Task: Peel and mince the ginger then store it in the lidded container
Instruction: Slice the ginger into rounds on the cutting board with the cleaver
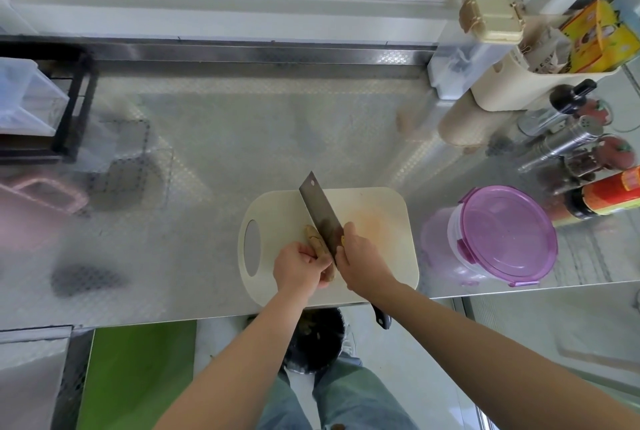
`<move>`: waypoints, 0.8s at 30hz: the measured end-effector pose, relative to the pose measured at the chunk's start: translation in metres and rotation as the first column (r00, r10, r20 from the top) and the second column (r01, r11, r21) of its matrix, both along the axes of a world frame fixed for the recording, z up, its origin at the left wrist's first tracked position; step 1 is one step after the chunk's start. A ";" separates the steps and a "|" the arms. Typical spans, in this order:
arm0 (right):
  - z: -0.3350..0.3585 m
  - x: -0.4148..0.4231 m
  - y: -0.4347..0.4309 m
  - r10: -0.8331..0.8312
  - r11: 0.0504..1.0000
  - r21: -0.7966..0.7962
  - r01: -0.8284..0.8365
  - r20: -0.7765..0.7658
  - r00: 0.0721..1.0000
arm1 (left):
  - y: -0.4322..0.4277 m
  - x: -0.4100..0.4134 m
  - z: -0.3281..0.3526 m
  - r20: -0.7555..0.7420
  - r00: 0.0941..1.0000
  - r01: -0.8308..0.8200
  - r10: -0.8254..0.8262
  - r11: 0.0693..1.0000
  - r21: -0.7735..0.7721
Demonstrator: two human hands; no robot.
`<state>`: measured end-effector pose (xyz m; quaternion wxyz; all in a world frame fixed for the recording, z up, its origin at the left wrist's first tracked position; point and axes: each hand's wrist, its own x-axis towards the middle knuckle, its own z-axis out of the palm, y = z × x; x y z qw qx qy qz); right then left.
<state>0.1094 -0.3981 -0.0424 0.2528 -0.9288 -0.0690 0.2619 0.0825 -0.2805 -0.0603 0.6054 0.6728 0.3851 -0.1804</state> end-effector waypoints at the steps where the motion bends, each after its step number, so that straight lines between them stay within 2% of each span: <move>1: -0.002 -0.001 0.001 -0.005 1.000 0.001 0.005 0.002 1.000 | 0.001 0.000 0.000 -0.003 1.000 0.013 -0.013 1.000 0.004; 9: -0.005 0.000 0.008 -0.007 0.999 -0.037 0.008 0.040 0.999 | 0.011 0.003 0.000 -0.035 0.996 0.077 -0.079 0.995 -0.066; 13: 0.001 0.014 0.014 -0.024 0.999 0.029 0.022 0.064 0.998 | 0.019 -0.001 -0.004 -0.025 0.980 0.195 -0.198 0.976 -0.092; 18: 0.011 0.017 -0.004 -0.061 0.993 0.104 0.047 0.133 0.989 | 0.012 0.000 0.008 0.010 0.959 0.280 -0.282 0.956 0.083; 21: 0.016 0.012 -0.007 -0.003 0.995 0.102 -0.006 0.089 0.996 | 0.008 0.002 0.011 0.011 0.970 0.232 -0.243 0.939 0.252; 24: 0.017 0.006 -0.003 0.034 0.996 0.080 -0.039 0.058 0.998 | 0.007 0.004 0.009 0.002 0.969 0.232 -0.247 0.915 0.329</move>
